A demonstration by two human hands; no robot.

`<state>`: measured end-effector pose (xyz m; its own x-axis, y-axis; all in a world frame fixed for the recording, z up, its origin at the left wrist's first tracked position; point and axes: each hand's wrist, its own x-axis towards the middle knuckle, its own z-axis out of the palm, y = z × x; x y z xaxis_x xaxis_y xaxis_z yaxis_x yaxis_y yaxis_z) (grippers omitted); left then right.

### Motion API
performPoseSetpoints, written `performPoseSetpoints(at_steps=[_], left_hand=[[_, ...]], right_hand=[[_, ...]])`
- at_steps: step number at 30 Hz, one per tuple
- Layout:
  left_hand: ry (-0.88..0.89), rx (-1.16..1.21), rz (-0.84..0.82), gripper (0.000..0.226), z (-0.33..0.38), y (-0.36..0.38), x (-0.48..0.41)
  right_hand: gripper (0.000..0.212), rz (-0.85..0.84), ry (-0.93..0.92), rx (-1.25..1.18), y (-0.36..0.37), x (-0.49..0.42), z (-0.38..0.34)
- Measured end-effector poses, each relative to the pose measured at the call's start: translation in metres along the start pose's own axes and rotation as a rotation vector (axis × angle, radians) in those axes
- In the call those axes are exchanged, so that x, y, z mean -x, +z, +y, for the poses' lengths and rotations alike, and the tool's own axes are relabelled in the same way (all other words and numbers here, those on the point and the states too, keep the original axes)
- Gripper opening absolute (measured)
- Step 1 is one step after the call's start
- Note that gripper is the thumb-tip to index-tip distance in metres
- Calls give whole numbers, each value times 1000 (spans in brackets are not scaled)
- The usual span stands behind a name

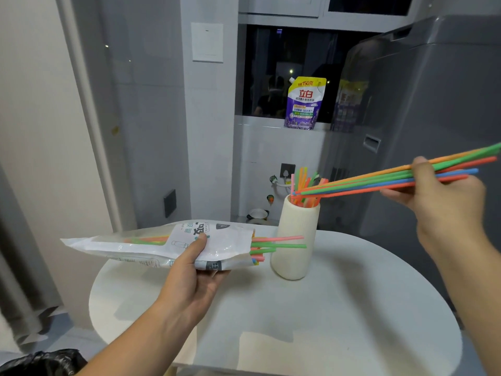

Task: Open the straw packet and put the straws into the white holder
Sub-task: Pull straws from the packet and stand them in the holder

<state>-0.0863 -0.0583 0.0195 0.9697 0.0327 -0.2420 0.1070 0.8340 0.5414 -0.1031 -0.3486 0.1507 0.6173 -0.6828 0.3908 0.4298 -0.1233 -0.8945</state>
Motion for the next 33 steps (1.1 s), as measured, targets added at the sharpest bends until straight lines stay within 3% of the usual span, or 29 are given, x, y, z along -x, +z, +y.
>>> performPoseSetpoints(at_steps=[5,33], left_hand=[[1,-21,-4,24,-3,1,1],[1,-27,-4,29,-2,1,5]], right_hand=[[24,-63,-87,152,11,-4,-3],[28,-357,-159,638,73,-39,1]])
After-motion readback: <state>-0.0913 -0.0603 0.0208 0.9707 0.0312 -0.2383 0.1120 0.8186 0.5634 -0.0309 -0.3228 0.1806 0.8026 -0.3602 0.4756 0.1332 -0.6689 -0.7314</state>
